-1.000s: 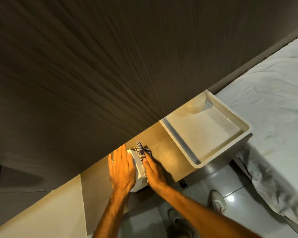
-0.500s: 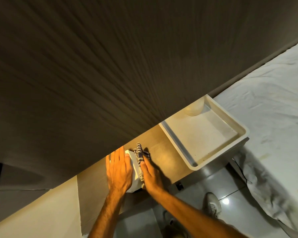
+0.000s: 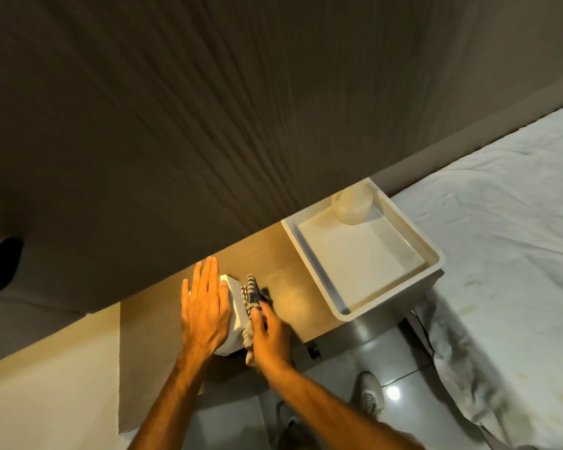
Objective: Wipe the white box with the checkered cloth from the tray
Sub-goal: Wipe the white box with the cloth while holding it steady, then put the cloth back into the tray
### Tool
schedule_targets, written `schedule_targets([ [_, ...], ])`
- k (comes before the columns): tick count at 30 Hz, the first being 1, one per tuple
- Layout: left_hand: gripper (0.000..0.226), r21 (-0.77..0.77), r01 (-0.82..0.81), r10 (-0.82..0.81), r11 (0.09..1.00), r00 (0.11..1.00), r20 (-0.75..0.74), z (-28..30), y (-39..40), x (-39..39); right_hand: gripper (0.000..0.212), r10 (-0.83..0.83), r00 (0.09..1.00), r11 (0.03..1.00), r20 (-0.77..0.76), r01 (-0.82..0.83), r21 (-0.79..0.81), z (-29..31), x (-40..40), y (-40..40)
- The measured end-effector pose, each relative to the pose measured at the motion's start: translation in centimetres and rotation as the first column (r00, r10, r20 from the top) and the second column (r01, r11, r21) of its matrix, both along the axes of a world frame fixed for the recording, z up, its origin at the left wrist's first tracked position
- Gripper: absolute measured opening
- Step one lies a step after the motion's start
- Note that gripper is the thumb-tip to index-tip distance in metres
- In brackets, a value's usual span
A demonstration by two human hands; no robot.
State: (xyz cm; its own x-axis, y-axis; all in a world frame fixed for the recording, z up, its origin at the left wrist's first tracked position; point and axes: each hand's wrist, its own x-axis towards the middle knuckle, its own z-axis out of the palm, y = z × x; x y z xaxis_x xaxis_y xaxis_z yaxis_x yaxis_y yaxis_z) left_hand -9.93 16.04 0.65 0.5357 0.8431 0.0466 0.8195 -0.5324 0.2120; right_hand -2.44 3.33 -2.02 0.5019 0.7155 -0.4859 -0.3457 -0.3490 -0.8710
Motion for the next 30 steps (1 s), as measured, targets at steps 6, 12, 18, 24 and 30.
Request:
schedule_targets([
  [6,0.059,0.156,-0.015,-0.030,0.988,0.958,0.284,2.1,-3.2,3.3,0.020,-0.030,0.985,0.987,0.173,0.002,0.161,6.2,8.4,-4.1],
  [12,0.063,-0.022,0.152,-0.134,0.988,0.920,0.368,-0.2,-9.8,11.2,0.039,0.039,0.532,0.996,0.846,0.050,-0.077,5.9,19.2,-4.7],
  [18,0.063,-0.290,-0.067,0.088,0.955,0.994,0.061,-6.9,-10.7,13.1,0.034,0.597,0.353,0.800,0.721,-0.190,-0.569,0.6,18.8,-3.7],
  [24,0.066,-0.255,-0.097,0.095,0.962,0.995,-0.022,-8.9,-11.0,12.2,0.041,0.572,0.397,0.819,0.717,-0.224,-0.529,-0.2,20.5,-4.2],
  [30,0.069,-0.226,-0.093,0.092,0.970,0.996,-0.014,-9.4,-11.0,12.2,0.052,0.654,0.411,0.752,0.636,-0.259,-0.606,-0.4,20.9,-4.0],
])
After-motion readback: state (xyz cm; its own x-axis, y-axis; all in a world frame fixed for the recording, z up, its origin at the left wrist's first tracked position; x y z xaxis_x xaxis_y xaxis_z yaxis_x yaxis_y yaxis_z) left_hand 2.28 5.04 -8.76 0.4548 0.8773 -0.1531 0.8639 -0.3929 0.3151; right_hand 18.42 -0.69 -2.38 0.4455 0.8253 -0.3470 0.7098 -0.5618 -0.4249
